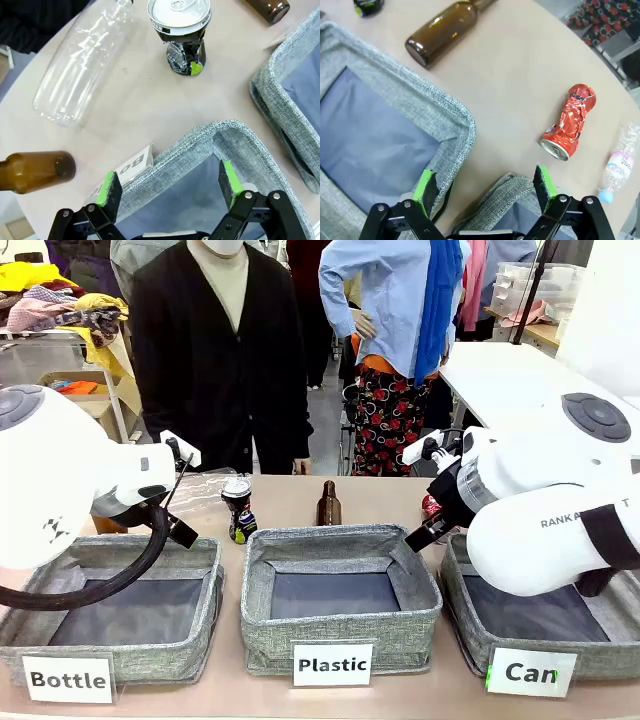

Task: Sort the can waste into the basket.
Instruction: Pick up the can waste from the table and place it in the right Fabric basket.

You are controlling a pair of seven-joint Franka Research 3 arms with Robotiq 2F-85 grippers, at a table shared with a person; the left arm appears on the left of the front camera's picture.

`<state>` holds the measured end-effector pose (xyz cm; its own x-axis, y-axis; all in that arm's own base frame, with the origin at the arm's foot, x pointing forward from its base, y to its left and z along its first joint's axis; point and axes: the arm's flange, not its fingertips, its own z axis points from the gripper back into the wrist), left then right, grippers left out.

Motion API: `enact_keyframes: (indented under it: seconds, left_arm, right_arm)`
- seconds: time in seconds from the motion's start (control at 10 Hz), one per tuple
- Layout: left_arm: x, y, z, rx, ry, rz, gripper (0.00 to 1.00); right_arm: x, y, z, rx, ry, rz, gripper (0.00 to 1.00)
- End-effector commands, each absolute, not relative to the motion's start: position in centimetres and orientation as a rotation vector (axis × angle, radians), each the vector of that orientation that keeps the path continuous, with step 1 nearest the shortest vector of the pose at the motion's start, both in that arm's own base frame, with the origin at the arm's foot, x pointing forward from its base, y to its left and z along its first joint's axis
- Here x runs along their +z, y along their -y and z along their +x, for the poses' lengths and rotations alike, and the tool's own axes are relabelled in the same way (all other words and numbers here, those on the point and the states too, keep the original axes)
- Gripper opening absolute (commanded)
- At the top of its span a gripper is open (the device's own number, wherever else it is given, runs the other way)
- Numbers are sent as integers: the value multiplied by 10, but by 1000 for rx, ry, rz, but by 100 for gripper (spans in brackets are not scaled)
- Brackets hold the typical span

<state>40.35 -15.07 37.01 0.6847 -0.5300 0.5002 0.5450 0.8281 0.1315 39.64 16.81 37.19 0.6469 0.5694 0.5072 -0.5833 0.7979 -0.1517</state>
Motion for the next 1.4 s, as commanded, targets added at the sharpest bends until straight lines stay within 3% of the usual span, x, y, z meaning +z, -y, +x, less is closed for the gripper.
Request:
enact_keyframes:
  seconds: [0.0,1.3]
  left_arm:
    - [370,151,403,-602,552,-29,100]
    - [370,151,403,-602,551,-29,100]
  right_arm:
    - [372,-168,396,656,568,26,100]
    - [372,-168,396,657,568,26,100]
